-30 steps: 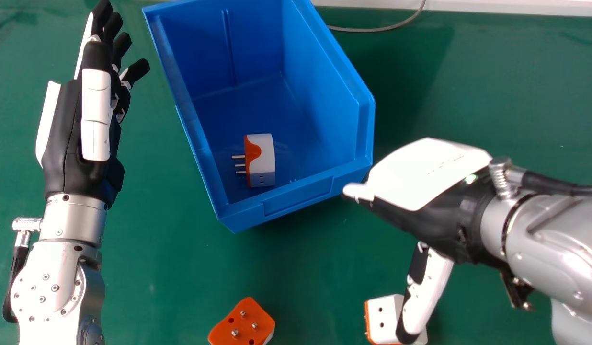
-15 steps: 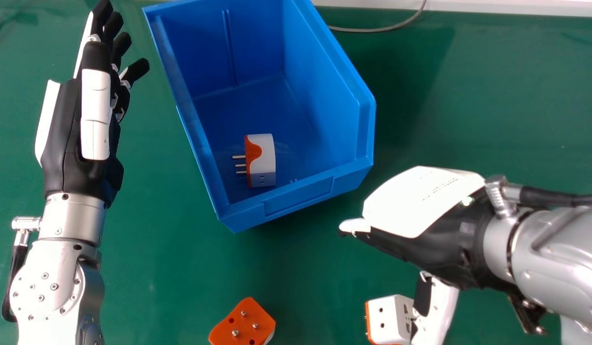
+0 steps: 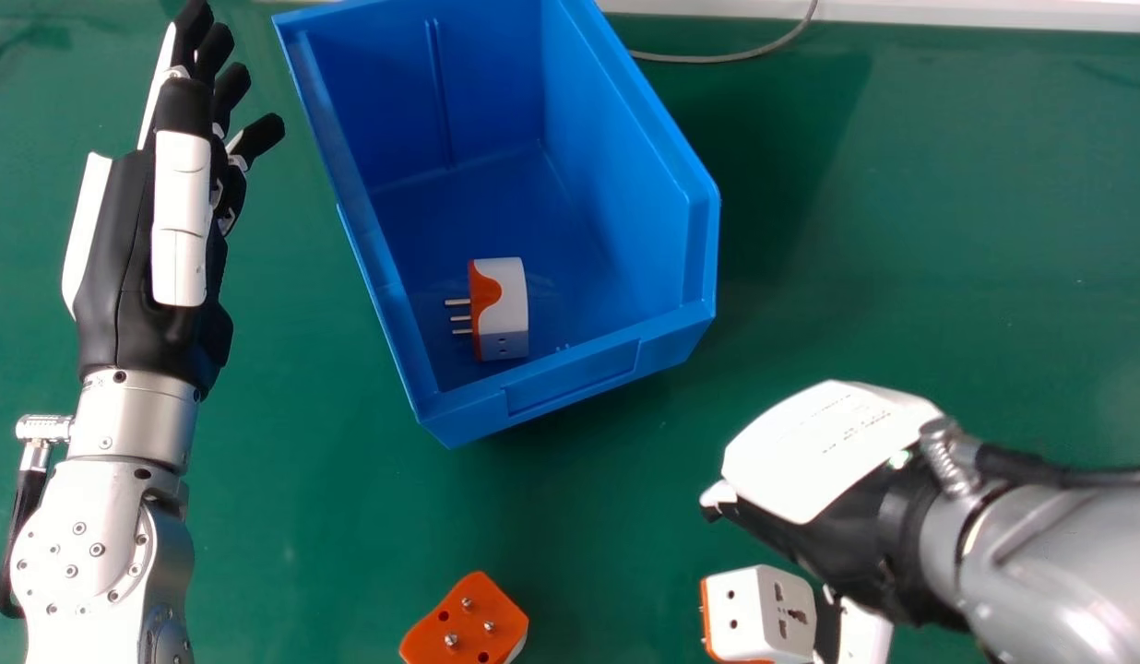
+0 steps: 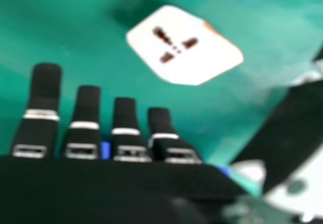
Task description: Pick all objects and put in blue box
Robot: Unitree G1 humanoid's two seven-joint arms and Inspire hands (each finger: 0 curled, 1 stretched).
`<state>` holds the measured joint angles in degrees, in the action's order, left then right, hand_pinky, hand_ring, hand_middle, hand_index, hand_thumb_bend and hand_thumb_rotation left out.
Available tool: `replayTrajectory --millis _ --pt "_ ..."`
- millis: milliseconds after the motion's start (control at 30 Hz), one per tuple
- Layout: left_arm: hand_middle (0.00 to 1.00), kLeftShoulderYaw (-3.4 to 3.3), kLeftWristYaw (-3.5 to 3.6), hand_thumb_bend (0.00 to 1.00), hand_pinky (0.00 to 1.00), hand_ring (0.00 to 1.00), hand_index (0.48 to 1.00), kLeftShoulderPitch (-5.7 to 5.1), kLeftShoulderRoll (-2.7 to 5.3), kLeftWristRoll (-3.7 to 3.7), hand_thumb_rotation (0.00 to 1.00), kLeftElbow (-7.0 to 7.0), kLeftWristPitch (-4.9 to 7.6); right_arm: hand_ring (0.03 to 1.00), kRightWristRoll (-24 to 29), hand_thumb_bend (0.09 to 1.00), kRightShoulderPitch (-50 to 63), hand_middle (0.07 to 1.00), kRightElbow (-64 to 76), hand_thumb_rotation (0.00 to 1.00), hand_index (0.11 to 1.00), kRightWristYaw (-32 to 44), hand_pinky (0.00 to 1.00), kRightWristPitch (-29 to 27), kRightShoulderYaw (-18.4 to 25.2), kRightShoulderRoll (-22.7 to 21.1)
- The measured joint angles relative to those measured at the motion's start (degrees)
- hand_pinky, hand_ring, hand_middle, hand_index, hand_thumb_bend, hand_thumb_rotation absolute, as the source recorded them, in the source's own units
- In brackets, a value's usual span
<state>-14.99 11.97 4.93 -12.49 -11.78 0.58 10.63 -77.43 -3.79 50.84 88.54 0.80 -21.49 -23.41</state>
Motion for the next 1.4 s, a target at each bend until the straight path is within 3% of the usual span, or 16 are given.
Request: replayTrajectory --millis 333,367,433,467,567,633,900,1300,1400 --pt "0.99 -0.05 -0.18 0.86 0.90 0.97 0.972 0.15 -0.04 -0.04 0.98 -0.01 -0.04 0.836 -9.50 0.992 9.19 0.902 -0.52 0.38 0.890 -10.97 0.59 -5.48 -1.33 4.16" --pt "0.99 -0.04 -0.18 0.86 0.89 0.97 0.970 0.17 -0.04 -0.06 0.98 -0.01 -0.07 0.834 -10.51 0.935 9.65 0.903 -0.81 0.34 0.889 -11.26 0.58 -5.52 -1.36 4.92" --pt "0.99 -0.04 -0.15 0.86 0.89 0.97 0.970 0.18 -0.05 -0.06 0.98 -0.01 -0.07 0.834 -11.81 0.935 10.30 0.903 -1.32 0.34 0.889 -11.89 0.58 -5.63 -1.41 6.19" --pt "0.99 -0.04 -0.11 0.86 0.89 0.97 0.970 0.18 -0.05 -0.06 0.98 -0.01 -0.07 0.832 -12.71 0.867 10.69 0.907 -1.53 0.31 0.890 -12.22 0.57 -5.84 -1.50 6.83" --pt "0.99 -0.04 -0.09 0.86 0.89 0.97 0.970 0.20 -0.05 -0.08 0.98 -0.01 -0.07 0.832 -14.10 0.867 11.39 0.907 -2.07 0.31 0.890 -13.42 0.57 -6.61 -1.60 8.08" --pt "0.99 -0.04 -0.08 0.86 0.90 0.97 0.970 0.21 -0.05 -0.07 0.98 -0.01 -0.07 0.831 -15.13 0.813 11.41 0.911 -2.58 0.28 0.892 -13.78 0.57 -6.85 -1.57 8.68" --pt "0.99 -0.07 -0.12 0.86 0.89 0.97 0.967 0.21 -0.09 -0.08 0.98 -0.01 -0.07 0.825 -15.65 0.711 11.43 0.918 -3.56 0.22 0.902 -13.82 0.56 -7.84 -1.38 10.83" --pt "0.99 -0.13 -0.11 0.86 0.89 0.97 0.964 0.24 -0.12 -0.11 0.97 0.00 -0.17 0.818 -18.03 0.658 12.38 0.917 -5.03 0.19 0.912 -14.23 0.54 -8.76 -1.73 11.87" --pt "0.99 -0.15 -0.08 0.86 0.89 0.97 0.964 0.25 -0.15 -0.17 0.97 0.00 -0.74 0.818 -18.13 0.656 13.51 0.917 -5.42 0.21 0.914 -15.32 0.54 -8.89 -2.08 11.98"
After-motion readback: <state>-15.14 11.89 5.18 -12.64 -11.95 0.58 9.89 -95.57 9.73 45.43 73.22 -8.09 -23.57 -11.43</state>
